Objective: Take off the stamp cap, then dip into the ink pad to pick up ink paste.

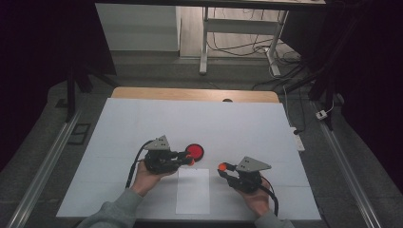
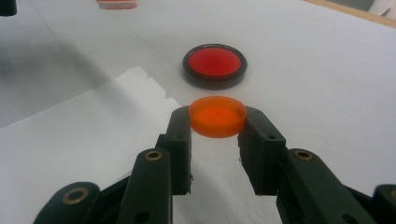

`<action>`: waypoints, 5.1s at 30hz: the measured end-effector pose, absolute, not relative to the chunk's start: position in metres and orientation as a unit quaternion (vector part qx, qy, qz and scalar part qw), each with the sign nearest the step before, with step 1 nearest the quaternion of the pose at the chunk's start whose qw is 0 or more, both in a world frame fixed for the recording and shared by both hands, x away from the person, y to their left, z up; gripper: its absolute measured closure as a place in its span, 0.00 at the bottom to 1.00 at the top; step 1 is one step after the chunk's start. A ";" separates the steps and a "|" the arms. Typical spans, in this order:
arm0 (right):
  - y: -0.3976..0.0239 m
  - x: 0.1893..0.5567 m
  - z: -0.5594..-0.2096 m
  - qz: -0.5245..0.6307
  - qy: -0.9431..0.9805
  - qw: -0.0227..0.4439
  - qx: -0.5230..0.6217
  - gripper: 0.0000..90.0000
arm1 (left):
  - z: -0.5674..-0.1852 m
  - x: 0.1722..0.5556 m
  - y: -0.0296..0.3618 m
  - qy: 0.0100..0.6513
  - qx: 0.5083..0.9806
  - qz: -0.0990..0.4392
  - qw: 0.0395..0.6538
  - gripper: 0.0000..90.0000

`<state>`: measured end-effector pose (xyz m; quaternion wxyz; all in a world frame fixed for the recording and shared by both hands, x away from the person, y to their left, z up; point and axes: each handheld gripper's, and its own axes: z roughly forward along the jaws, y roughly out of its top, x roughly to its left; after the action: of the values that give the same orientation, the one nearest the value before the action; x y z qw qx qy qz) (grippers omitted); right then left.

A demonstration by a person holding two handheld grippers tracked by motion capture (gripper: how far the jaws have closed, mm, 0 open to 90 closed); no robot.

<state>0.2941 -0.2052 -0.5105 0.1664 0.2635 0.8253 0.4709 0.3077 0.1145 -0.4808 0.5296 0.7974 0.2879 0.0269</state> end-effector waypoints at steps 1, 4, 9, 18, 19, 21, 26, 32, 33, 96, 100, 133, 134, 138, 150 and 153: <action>-0.208 0.293 -0.510 0.476 0.821 0.168 0.267 0.72 | -0.481 0.308 0.115 0.289 0.797 0.027 0.530 0.81; -0.217 0.292 -0.508 0.478 0.816 0.172 0.275 0.72 | -0.480 0.308 0.115 0.289 0.800 0.032 0.525 0.81; -0.229 0.288 -0.507 0.476 0.814 0.177 0.282 0.72 | -0.477 0.310 0.117 0.291 0.800 0.033 0.524 0.81; -0.246 0.289 -0.510 0.468 0.814 0.181 0.292 0.72 | -0.476 0.312 0.122 0.299 0.797 0.038 0.523 0.81; -0.248 0.289 -0.510 0.467 0.813 0.183 0.295 0.72 | -0.476 0.312 0.122 0.299 0.797 0.038 0.523 0.81; -0.251 0.289 -0.511 0.470 0.811 0.183 0.298 0.72 | -0.476 0.314 0.122 0.300 0.798 0.037 0.522 0.81; -0.260 0.288 -0.509 0.467 0.808 0.187 0.307 0.72 | -0.476 0.316 0.119 0.296 0.800 0.035 0.520 0.81; -0.263 0.288 -0.508 0.468 0.807 0.192 0.306 0.72 | -0.473 0.317 0.115 0.288 0.803 0.040 0.521 0.81; -0.263 0.287 -0.508 0.465 0.808 0.192 0.306 0.72 | -0.472 0.317 0.115 0.287 0.803 0.042 0.521 0.81; -0.263 0.287 -0.509 0.469 0.804 0.193 0.309 0.72 | -0.491 0.385 0.093 0.303 0.833 0.047 0.461 0.80; -0.263 0.287 -0.509 0.467 0.806 0.192 0.309 0.72 | -0.495 0.386 0.090 0.303 0.838 0.049 0.451 0.80; -0.261 0.287 -0.509 0.465 0.810 0.190 0.304 0.72 | -0.520 0.385 0.082 0.307 0.843 0.081 0.435 0.80; -0.261 0.287 -0.509 0.465 0.810 0.190 0.304 0.72 | -0.520 0.385 0.081 0.306 0.843 0.082 0.435 0.80; -0.262 0.287 -0.509 0.463 0.809 0.193 0.307 0.72 | -0.523 0.384 0.081 0.308 0.843 0.084 0.433 0.80; -0.262 0.286 -0.509 0.467 0.808 0.192 0.305 0.72 | -0.525 0.378 0.077 0.293 0.854 0.111 0.416 0.80; -0.261 0.286 -0.508 0.464 0.809 0.194 0.305 0.72 | -0.527 0.378 0.079 0.297 0.849 0.105 0.424 0.80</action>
<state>0.2858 -0.2615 -0.5083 0.1937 0.3053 0.8089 0.4637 0.3781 0.0795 -0.5271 0.4239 0.8492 0.2969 0.1049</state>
